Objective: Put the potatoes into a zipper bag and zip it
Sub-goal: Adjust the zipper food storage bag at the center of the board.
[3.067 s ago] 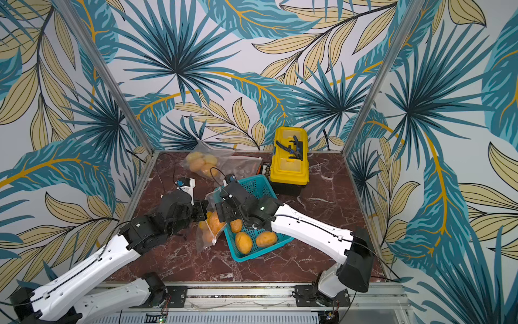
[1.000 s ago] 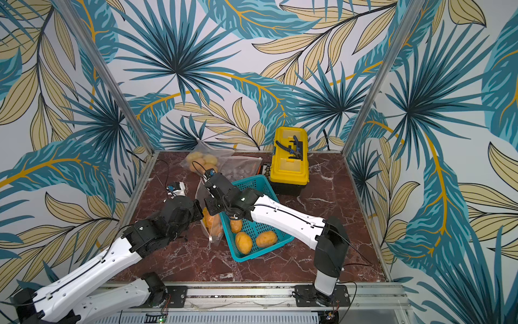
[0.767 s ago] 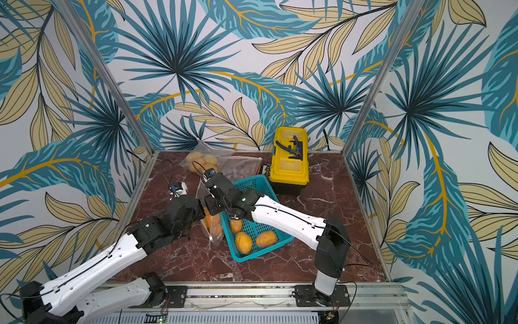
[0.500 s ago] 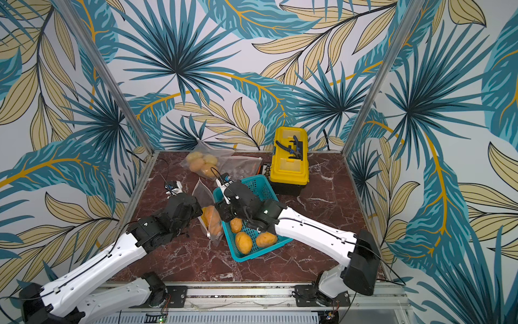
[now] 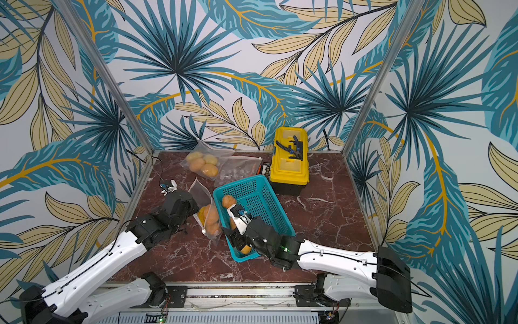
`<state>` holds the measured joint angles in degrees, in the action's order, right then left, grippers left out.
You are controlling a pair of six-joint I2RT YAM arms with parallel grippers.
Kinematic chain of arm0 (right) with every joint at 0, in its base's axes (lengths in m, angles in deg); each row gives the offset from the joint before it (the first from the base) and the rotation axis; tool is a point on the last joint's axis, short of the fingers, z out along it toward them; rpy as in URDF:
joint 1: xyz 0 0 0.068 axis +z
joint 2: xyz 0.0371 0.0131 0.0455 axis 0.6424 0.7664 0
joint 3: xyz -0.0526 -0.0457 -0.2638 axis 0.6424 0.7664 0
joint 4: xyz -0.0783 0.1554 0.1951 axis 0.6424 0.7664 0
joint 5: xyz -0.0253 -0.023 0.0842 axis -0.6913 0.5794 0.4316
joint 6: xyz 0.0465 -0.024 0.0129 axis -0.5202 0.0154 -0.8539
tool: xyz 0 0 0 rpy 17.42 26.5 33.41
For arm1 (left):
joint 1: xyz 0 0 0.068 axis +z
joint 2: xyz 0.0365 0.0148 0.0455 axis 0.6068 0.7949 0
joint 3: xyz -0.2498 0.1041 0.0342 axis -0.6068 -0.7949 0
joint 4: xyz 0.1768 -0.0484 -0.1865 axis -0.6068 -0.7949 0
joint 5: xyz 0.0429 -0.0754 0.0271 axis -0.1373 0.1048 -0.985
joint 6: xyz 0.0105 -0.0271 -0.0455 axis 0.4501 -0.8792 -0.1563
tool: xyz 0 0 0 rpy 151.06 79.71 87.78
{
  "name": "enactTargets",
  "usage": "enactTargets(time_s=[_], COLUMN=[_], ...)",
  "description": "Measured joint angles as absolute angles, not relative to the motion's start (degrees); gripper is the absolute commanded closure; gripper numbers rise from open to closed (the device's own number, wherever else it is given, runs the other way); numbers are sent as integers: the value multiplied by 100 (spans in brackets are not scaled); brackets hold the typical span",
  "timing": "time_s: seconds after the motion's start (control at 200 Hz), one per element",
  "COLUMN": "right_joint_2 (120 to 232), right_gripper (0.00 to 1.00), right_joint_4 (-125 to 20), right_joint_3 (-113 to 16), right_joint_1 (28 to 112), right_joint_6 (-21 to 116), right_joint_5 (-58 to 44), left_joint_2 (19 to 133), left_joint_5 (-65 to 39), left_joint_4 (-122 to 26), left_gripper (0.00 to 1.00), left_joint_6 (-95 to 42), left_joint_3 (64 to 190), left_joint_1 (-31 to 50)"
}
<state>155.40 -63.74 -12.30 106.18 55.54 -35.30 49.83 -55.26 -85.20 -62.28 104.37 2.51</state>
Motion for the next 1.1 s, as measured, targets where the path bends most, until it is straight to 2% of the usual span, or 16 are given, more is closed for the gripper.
enactTargets(time_s=[0.17, 0.376, 0.831, 0.911, 1.022, 1.102], right_joint_2=[15969, 16559, 17556, 17654, 17720, 17728], right_gripper=[34, 26, 27, 35, 57, 69], right_joint_4=[-7143, -7794, -8347, -8369, -8393, -8378], right_joint_3=[-1002, -1002, -1385, -1523, -1643, -1700], right_joint_1=[10826, 11031, 11180, 11191, 11195, 11198], right_joint_6=[5608, 5652, 5726, 5728, 5772, 5781], right_joint_5=[-3597, -3635, -3510, -3560, -3700, -3809], left_joint_2=[4983, 4904, 4869, 4867, 4862, 4834], left_joint_5=[-5522, -5522, -5483, -5474, -5463, -5450], left_joint_4=[-8520, -8518, -8518, -8518, -8518, -8515], left_gripper=[100, 100, 100, 100, 100, 100], left_joint_6=[-6228, -6228, -6228, -6228, -6228, -6228], left_joint_3=[10437, 10358, 10343, 10343, 10343, 10332], left_joint_1=[259, 266, 281, 286, 286, 286])
